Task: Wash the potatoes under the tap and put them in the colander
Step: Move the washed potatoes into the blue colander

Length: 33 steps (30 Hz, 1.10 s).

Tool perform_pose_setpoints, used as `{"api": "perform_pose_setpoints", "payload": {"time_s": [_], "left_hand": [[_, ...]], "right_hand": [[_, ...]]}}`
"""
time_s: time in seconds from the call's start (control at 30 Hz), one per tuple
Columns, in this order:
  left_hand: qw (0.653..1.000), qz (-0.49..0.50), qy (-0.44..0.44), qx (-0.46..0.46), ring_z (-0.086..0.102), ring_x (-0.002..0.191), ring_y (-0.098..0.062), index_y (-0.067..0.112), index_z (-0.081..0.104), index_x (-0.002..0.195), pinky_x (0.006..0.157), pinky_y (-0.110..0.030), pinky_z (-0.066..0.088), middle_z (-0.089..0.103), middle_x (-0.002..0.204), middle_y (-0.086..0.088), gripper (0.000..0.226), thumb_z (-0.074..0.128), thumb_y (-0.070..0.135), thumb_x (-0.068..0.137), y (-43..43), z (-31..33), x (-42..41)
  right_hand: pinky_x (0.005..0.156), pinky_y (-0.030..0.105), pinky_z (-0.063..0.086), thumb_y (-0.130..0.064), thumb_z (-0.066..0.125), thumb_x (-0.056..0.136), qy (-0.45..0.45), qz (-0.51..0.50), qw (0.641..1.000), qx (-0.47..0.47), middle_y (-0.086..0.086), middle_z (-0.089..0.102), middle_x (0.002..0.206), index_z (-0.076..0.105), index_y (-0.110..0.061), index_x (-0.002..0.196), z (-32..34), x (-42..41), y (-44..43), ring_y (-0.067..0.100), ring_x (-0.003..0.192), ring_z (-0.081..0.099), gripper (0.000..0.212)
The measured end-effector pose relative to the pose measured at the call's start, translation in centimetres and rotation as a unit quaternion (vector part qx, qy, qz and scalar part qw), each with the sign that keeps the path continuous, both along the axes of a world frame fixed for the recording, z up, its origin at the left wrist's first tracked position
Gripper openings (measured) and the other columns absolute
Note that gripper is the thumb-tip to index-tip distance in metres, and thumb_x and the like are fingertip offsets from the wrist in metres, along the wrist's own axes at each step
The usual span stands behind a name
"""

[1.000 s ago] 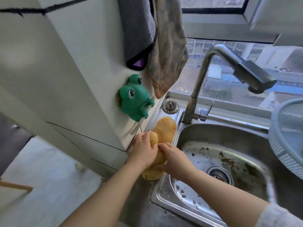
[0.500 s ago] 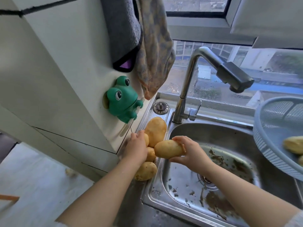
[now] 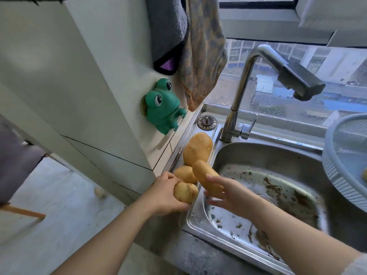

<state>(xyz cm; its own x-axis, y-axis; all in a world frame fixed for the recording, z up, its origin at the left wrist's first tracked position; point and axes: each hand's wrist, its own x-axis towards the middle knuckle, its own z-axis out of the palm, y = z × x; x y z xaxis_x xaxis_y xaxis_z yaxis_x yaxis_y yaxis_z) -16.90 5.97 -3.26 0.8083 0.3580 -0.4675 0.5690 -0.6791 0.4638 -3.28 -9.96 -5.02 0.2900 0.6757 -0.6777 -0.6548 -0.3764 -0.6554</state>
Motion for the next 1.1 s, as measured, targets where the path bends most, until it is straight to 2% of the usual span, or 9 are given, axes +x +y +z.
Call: {"api": "perform_pose_setpoints", "payload": {"time_s": [0.1,0.17,0.33,0.47,0.63,0.7,0.77,0.93,1.1], "left_hand": [[0.997,-0.053,0.037,-0.03,0.015,0.143,-0.019,0.037,0.043,0.141,0.117,-0.035,0.025,0.01,0.152,0.008,0.08,0.078,0.051,0.071,-0.4,-0.8,-0.9],[0.996,-0.067,0.054,-0.037,0.005,0.146,-0.02,0.036,0.038,0.144,0.119,-0.038,0.022,-0.003,0.157,0.01,0.085,0.078,0.05,0.07,-0.7,-1.4,-1.0],[0.995,-0.058,0.067,-0.035,0.011,0.146,-0.026,0.04,0.043,0.138,0.118,-0.042,0.024,-0.015,0.155,0.015,0.08,0.08,0.051,0.068,-1.5,-2.3,-1.1],[0.996,-0.053,0.075,-0.019,0.009,0.145,-0.031,0.043,0.046,0.134,0.118,-0.045,0.025,-0.021,0.155,0.012,0.078,0.08,0.054,0.066,-1.8,-2.6,-1.4],[0.997,-0.053,0.051,-0.033,0.017,0.138,-0.031,0.047,0.048,0.128,0.113,-0.044,0.032,0.004,0.151,0.007,0.071,0.079,0.054,0.064,-2.6,-2.2,-2.0],[0.997,-0.048,0.034,-0.045,0.019,0.135,-0.027,0.047,0.047,0.127,0.112,-0.042,0.034,0.01,0.145,0.01,0.071,0.08,0.053,0.065,-2.9,-1.9,-2.2],[0.998,-0.046,0.009,-0.047,0.02,0.133,-0.023,0.05,0.046,0.125,0.111,-0.038,0.033,0.011,0.143,0.012,0.069,0.08,0.052,0.065,-3.2,-1.3,-2.1],[0.995,-0.067,-0.054,-0.058,0.032,0.128,-0.018,0.053,0.05,0.117,0.106,-0.029,0.036,0.013,0.141,0.013,0.059,0.08,0.049,0.066,-4.5,1.5,0.4],[0.984,-0.116,-0.104,-0.087,0.048,0.113,-0.013,0.045,0.053,0.123,0.096,-0.023,0.044,0.018,0.141,0.012,0.061,0.081,0.049,0.069,-8.1,4.1,6.2]], "right_hand": [[0.106,0.048,0.043,-0.044,0.067,0.075,0.041,-0.015,0.999,-0.015,0.008,0.053,0.121,0.043,-0.017,0.125,-0.6,-1.2,0.6,0.031,0.127,0.046,0.061],[0.104,0.048,0.044,-0.047,0.067,0.072,0.061,-0.031,0.997,-0.026,0.01,0.052,0.117,0.047,-0.014,0.125,-0.9,-1.7,1.2,0.029,0.117,0.049,0.066],[0.104,0.048,0.044,-0.056,0.068,0.064,0.079,-0.027,0.996,-0.039,0.015,0.046,0.135,0.04,-0.012,0.139,-1.3,-2.3,2.1,0.034,0.124,0.047,0.092],[0.098,0.045,0.048,-0.057,0.07,0.06,0.079,-0.039,0.995,-0.038,0.014,0.049,0.131,0.04,-0.011,0.139,-1.2,-2.5,2.3,0.032,0.119,0.051,0.096],[0.1,0.051,0.047,-0.057,0.071,0.06,0.07,-0.041,0.996,-0.027,0.014,0.049,0.13,0.039,-0.015,0.139,-0.5,-2.8,2.2,0.035,0.116,0.054,0.096],[0.097,0.053,0.048,-0.056,0.067,0.068,0.06,-0.033,0.997,-0.021,0.014,0.049,0.129,0.037,-0.016,0.14,0.2,-2.7,2.0,0.035,0.117,0.053,0.087],[0.092,0.052,0.049,-0.053,0.062,0.077,0.044,-0.031,0.998,-0.012,0.011,0.052,0.125,0.04,-0.016,0.139,1.0,-2.2,1.6,0.033,0.113,0.055,0.076],[0.101,0.058,0.043,-0.055,0.067,0.068,-0.022,-0.05,0.998,0.011,0.007,0.059,0.12,0.056,-0.02,0.121,4.0,-0.2,-0.8,0.032,0.114,0.056,0.065],[0.092,0.048,0.048,-0.054,0.069,0.069,-0.085,-0.116,0.988,0.059,0.002,0.068,0.106,0.067,-0.018,0.114,7.3,3.0,-6.0,0.022,0.108,0.06,0.058]]}}
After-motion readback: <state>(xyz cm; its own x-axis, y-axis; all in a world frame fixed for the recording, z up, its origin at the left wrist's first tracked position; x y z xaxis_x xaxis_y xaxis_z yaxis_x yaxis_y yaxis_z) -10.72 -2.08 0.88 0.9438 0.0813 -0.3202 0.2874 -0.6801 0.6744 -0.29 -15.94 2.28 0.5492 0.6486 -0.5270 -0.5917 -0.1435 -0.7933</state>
